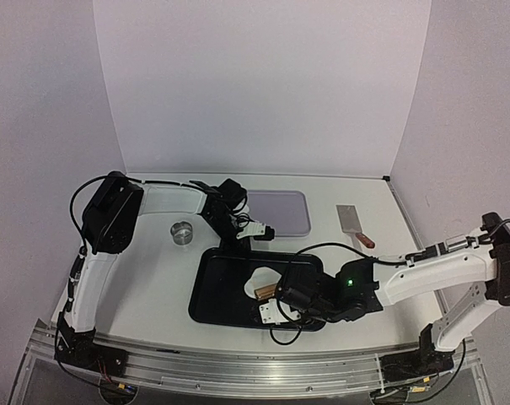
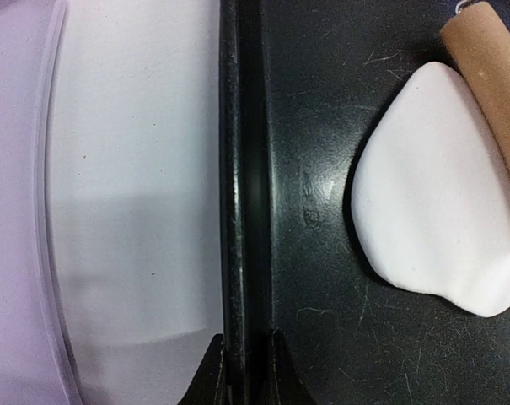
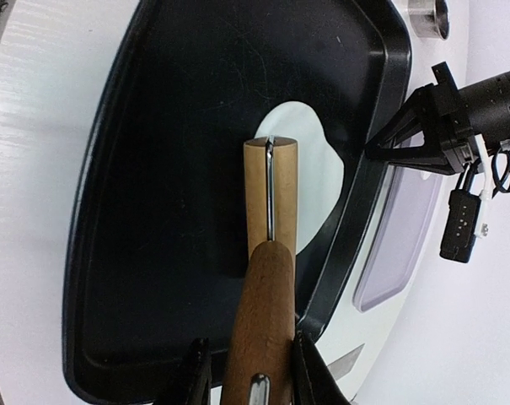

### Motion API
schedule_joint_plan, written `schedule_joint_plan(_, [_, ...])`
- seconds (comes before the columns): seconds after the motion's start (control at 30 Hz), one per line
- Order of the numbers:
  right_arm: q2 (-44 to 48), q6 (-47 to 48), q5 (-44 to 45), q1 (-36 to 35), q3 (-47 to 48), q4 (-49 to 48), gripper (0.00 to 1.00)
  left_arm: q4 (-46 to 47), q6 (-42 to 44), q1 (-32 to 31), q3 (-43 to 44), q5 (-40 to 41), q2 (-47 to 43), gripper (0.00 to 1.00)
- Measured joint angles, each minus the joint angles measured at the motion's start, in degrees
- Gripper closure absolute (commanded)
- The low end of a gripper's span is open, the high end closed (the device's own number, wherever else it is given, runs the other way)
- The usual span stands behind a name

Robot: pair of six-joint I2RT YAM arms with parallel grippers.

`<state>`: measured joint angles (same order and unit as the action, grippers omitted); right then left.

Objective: Roll out the dumpling wrappers from the dough

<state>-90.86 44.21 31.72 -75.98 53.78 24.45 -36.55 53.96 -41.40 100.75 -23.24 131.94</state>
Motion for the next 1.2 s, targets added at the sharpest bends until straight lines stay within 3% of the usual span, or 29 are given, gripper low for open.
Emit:
schedule_joint_plan(0.43, [2.95,-7.00,-0.02,-3.61,0.66,8.25,1.00,-0.48,-0.24,0.51,-0.04,-0.92,0.00,1.00])
schedule_joint_plan(0.63, [2.97,-13.02,-3.91,0.26,7.89,21.72,1.00,-0.32,-0.48,0.58,-0.32,-1.11,0.00,1.00])
schedule_joint_plan(0.77, [-0.72,-16.10,-2.00,3.42,19.59,28.07,1.00,-0.21,-0.87,0.56,-0.39,-1.16,0.00,1.00])
schedule_joint_plan(0.97, [-7.26,-16.86,2.38,4.30,33.21,26.96,1.00,0.08,-1.80,0.54,-0.60,-1.19,-0.02,1.00])
schedule_joint_plan(1.2, [-14.37,-14.68,2.64,4.28,32.42,23.90,1.00,0.16,-3.58,0.54,-0.75,-1.35,-0.07,1.00])
